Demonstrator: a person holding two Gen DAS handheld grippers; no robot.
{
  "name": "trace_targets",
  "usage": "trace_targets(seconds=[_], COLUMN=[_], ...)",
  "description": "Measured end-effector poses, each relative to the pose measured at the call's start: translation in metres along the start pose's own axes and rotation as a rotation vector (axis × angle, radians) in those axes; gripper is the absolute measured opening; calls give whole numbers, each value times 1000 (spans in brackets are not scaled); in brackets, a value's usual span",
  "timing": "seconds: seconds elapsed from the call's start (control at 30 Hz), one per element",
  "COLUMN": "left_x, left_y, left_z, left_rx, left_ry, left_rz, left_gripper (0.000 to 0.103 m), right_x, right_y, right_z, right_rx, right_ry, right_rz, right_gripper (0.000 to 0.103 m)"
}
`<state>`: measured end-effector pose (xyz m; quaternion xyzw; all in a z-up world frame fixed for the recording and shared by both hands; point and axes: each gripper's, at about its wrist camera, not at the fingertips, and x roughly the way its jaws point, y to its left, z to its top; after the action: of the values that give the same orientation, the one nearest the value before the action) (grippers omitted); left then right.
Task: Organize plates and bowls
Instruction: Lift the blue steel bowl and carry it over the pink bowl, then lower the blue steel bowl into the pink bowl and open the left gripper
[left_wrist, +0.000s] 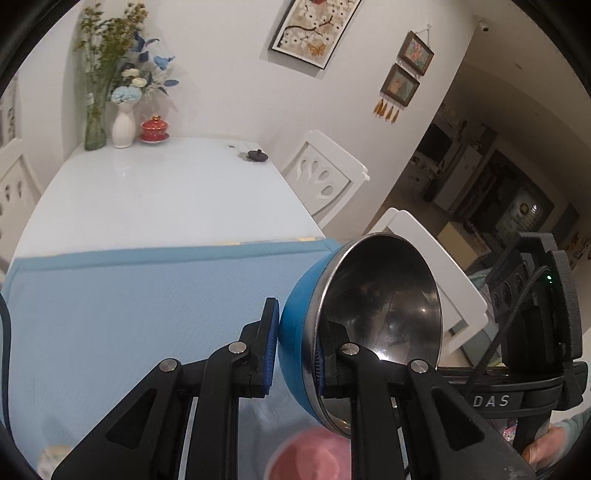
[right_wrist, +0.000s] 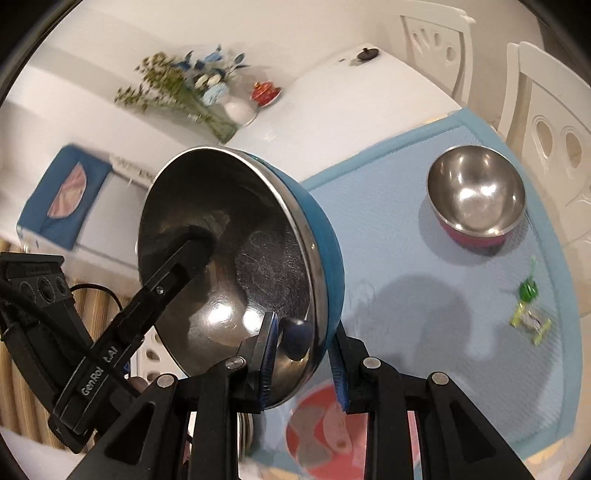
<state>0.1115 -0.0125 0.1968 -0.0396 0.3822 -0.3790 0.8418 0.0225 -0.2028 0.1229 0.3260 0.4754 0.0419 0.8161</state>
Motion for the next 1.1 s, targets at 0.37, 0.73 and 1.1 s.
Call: trace_targets(seconds=[0.37,0.73,1.1], left_x=[-18,-6,2], left_y=[-16,-11,-15], left_z=[-82,-146,-157], left_rx=[-26,-126,-109], left_ry=[110,234,267], left_rz=[54,45,75], left_gripper=[14,14,14], right_x=[2,36,43], right_y=[-10,-38,-39], right_z=[-65,-109,-109], right_rx=[-50,1,17], right_ry=[160,307,318], right_rz=[-54,-126,-143], right_gripper=[26,26,26])
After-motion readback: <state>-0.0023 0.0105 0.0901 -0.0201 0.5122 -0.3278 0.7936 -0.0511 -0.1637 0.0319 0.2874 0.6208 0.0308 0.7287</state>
